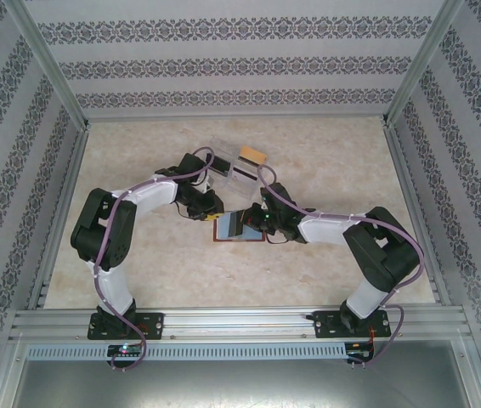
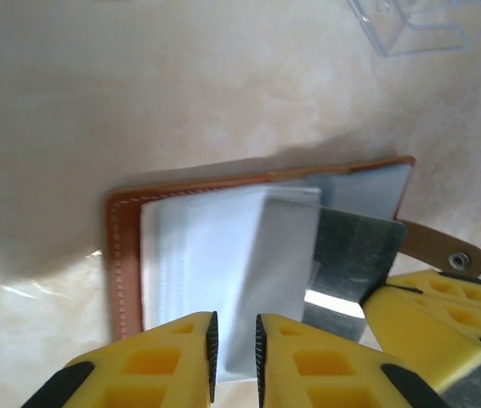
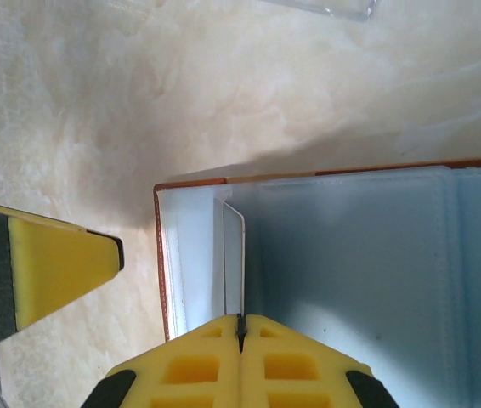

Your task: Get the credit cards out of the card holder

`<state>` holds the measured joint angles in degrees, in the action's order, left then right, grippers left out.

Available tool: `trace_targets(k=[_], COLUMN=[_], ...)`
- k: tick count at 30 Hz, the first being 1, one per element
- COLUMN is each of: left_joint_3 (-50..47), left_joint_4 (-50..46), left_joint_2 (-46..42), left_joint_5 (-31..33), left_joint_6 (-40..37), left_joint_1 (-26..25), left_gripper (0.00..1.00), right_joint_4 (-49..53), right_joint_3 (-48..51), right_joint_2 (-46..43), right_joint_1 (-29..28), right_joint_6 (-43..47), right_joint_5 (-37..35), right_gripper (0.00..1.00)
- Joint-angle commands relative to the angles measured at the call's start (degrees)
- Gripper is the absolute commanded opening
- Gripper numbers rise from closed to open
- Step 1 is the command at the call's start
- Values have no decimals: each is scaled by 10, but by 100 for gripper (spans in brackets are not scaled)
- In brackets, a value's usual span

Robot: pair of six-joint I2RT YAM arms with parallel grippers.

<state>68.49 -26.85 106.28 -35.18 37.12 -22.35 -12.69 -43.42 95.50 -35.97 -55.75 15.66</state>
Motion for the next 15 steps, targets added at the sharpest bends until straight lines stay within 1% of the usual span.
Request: trace_targets(k=[1, 5, 9, 10, 13, 15], left_joint_3=[3, 11, 18, 18, 26, 28], left_joint_4=[18, 22, 18, 13, -24, -37], left_joint_2=[4, 25, 47, 53, 63, 64], left_joint_5=[-29, -42, -41, -34, 19, 40], left_joint_6=[-5, -5, -7, -7, -17, -25], left_joint_1=[-15, -27, -33, -33, -33, -33], left_gripper=[20, 19, 17, 17, 15, 14], right_joint_4=[-5, -2, 0, 1, 2, 2], right_joint_3=[7, 5, 2, 2, 8, 15], right_joint_2=[-12, -11, -7, -7, -12, -22], right_joint_1=[5, 7, 10, 10, 14, 17], right_joint_6=[13, 14, 14, 13, 14, 15], right_joint_5=[-7, -3, 4, 4, 2, -3], right_gripper=[0, 0, 0, 0, 0, 0])
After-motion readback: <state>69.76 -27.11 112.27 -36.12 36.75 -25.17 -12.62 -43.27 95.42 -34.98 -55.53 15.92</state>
